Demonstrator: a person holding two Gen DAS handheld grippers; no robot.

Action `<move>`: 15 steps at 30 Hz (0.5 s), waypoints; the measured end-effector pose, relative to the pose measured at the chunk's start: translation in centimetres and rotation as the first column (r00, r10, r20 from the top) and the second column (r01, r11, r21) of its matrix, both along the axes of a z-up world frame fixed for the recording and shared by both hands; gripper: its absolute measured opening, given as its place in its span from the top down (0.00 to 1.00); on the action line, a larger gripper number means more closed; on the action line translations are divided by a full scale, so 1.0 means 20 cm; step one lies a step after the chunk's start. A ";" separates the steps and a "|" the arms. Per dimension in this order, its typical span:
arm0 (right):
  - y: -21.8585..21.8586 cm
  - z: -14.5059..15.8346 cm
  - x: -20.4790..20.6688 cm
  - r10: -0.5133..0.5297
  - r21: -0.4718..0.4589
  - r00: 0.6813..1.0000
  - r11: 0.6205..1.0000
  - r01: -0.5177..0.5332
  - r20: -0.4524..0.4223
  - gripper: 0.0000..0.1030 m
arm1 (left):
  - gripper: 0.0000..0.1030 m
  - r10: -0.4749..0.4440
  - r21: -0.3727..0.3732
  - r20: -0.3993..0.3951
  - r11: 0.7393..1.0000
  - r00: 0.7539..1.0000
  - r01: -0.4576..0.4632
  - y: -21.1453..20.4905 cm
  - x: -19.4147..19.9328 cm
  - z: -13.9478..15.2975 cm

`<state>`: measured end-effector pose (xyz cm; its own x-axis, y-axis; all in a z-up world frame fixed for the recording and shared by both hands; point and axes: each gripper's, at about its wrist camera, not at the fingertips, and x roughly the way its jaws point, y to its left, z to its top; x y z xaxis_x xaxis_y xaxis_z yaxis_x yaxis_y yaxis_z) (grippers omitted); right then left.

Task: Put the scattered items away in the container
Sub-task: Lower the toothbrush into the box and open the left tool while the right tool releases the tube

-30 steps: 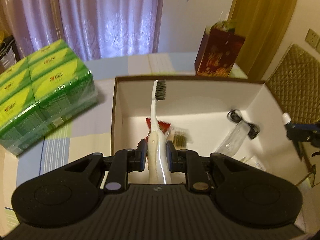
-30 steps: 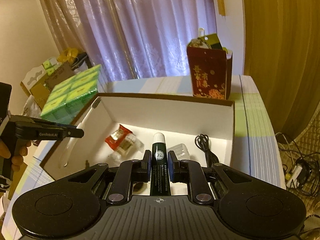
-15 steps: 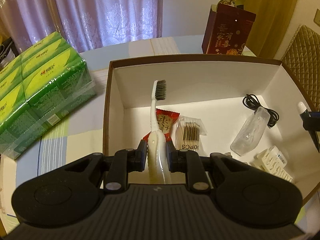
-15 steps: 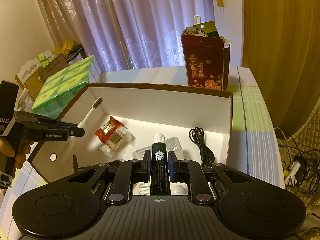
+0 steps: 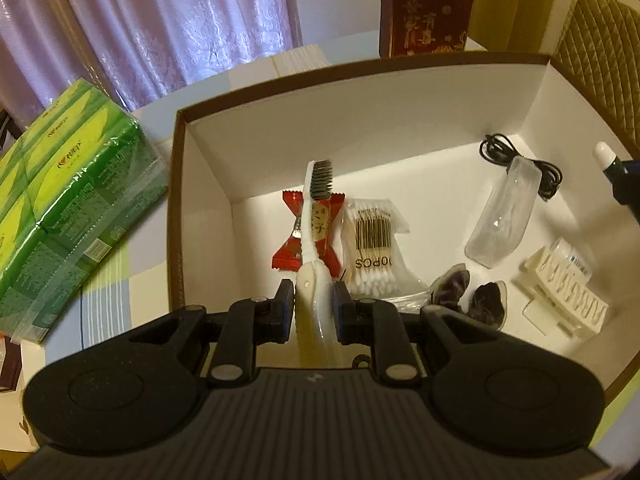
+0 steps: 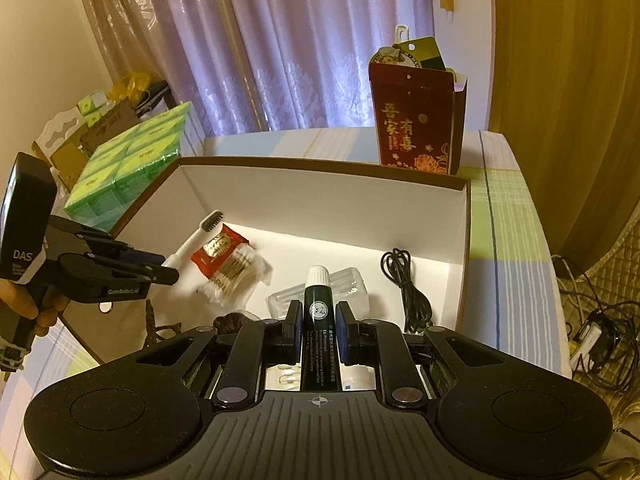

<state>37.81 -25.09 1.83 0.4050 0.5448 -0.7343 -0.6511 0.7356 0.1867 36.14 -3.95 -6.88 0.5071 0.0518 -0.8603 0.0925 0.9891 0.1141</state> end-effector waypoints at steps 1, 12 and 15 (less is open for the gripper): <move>0.00 0.00 0.00 0.001 -0.003 1.000 1.000 -0.001 0.001 0.81 | 0.84 -0.002 0.001 -0.006 1.000 1.000 0.002 0.00 0.00 -0.01; 0.05 -0.03 0.01 0.092 -0.089 0.996 0.992 -0.090 0.018 0.81 | 0.77 0.003 -0.018 -0.014 1.000 1.000 -0.003 0.00 0.01 0.00; 0.11 -0.05 0.01 0.166 -0.173 0.985 0.972 -0.157 0.037 0.81 | 0.72 0.004 -0.031 0.004 1.000 1.000 -0.004 0.00 0.01 0.03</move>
